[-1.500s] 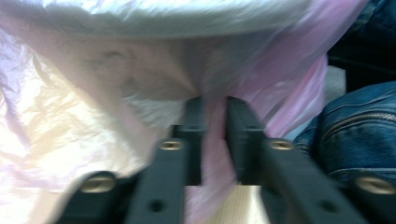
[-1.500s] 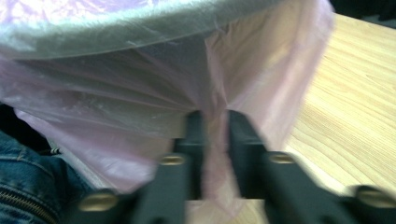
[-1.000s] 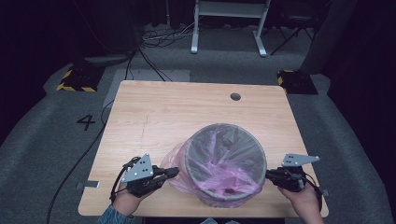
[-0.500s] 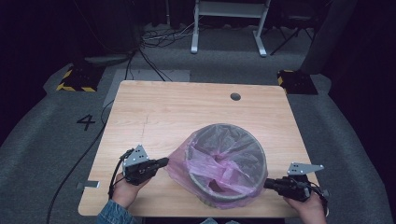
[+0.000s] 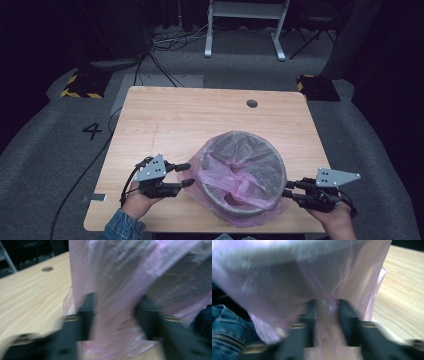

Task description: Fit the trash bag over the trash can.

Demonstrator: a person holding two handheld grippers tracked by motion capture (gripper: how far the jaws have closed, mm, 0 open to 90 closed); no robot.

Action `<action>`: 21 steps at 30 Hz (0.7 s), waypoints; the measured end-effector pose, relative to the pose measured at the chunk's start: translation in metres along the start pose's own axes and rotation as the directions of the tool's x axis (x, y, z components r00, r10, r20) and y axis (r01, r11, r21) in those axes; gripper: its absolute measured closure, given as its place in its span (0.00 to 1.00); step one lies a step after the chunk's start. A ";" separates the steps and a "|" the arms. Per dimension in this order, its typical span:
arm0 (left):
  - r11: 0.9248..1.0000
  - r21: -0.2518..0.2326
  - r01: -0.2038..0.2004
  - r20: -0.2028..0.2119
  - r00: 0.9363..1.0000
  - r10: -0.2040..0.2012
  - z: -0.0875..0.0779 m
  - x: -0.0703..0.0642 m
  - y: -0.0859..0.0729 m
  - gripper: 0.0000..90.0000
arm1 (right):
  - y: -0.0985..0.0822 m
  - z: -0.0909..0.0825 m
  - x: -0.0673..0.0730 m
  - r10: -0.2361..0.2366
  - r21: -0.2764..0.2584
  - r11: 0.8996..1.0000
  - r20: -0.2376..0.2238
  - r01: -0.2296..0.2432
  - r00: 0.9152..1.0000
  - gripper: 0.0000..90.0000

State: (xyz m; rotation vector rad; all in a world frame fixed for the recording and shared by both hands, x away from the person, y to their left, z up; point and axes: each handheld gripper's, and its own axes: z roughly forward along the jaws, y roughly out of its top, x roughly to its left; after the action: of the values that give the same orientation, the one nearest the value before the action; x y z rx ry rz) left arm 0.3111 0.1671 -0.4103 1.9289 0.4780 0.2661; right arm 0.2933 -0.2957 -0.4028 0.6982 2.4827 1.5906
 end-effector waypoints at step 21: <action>0.959 0.282 0.021 -0.023 1.000 -0.015 0.039 0.005 -0.032 1.00 | -0.047 0.057 -0.041 0.155 0.336 0.921 0.140 -0.195 0.978 1.00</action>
State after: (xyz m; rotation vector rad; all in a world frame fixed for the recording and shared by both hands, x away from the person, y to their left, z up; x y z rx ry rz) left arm 0.3242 0.1478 -0.4547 2.2000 0.5725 0.2150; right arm 0.3341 -0.2826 -0.4753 1.0515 2.7107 1.1231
